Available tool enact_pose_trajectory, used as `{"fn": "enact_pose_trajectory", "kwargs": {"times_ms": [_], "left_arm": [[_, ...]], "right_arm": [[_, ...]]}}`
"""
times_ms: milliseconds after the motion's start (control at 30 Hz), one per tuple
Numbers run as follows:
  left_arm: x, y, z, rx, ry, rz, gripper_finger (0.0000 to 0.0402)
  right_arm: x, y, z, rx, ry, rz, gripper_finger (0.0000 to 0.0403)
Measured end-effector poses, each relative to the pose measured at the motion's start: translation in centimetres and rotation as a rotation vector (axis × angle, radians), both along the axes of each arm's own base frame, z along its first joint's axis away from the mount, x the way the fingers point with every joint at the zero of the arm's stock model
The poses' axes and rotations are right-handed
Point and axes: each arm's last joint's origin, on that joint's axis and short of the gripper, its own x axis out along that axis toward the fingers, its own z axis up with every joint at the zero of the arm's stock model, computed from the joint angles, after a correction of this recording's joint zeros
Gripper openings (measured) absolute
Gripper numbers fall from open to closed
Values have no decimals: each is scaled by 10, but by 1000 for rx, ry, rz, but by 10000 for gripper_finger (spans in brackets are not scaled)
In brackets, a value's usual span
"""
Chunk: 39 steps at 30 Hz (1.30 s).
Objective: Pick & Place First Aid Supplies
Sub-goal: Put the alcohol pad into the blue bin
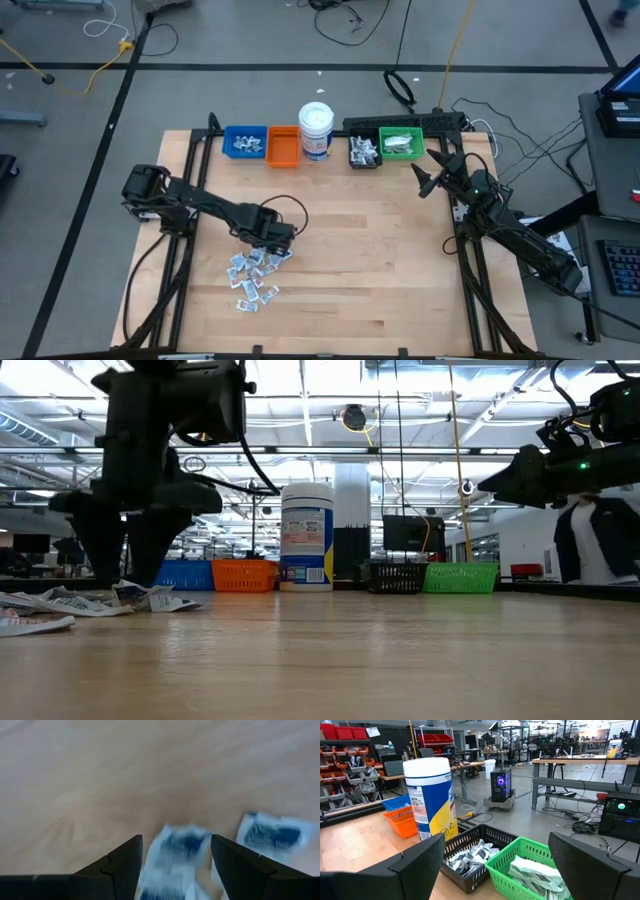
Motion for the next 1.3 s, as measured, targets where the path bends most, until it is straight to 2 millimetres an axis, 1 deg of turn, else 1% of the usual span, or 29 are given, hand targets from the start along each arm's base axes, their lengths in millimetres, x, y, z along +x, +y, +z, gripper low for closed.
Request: {"fn": "enact_pose_trajectory", "kwargs": {"times_ms": [67,133,233,333,500,533,667,733,833,1100,1233,1300], "left_arm": [[-2,1,-7,13,7,-12,241],[-2,1,-8,15,7,-40,239],[-2,1,-10,10,12,-78,209],[-1,1,-10,6,0,-92,148],[-1,5,-10,-14,4,-118,26],[-1,5,-10,-21,5,-121,14],[-3,11,-3,-65,1,-131,13],[-5,16,5,-75,-8,-133,6],[-10,25,20,-72,-38,-121,6],[-35,54,57,-61,-88,-43,3],[-49,67,69,-41,-82,-10,4],[-55,75,72,-31,-68,3,3]], "right_arm": [[0,0,0,0,-1,0,352],[0,0,0,0,0,0,352],[0,0,0,-1,-1,0,352],[0,0,0,-2,-2,0,352],[0,0,0,0,0,0,352],[0,0,0,0,0,0,352],[0,0,0,0,0,0,352],[0,0,0,0,0,0,352],[0,0,0,0,0,0,352],[0,0,0,0,0,0,352],[0,0,0,0,0,0,352],[0,0,0,0,0,0,352]]}}
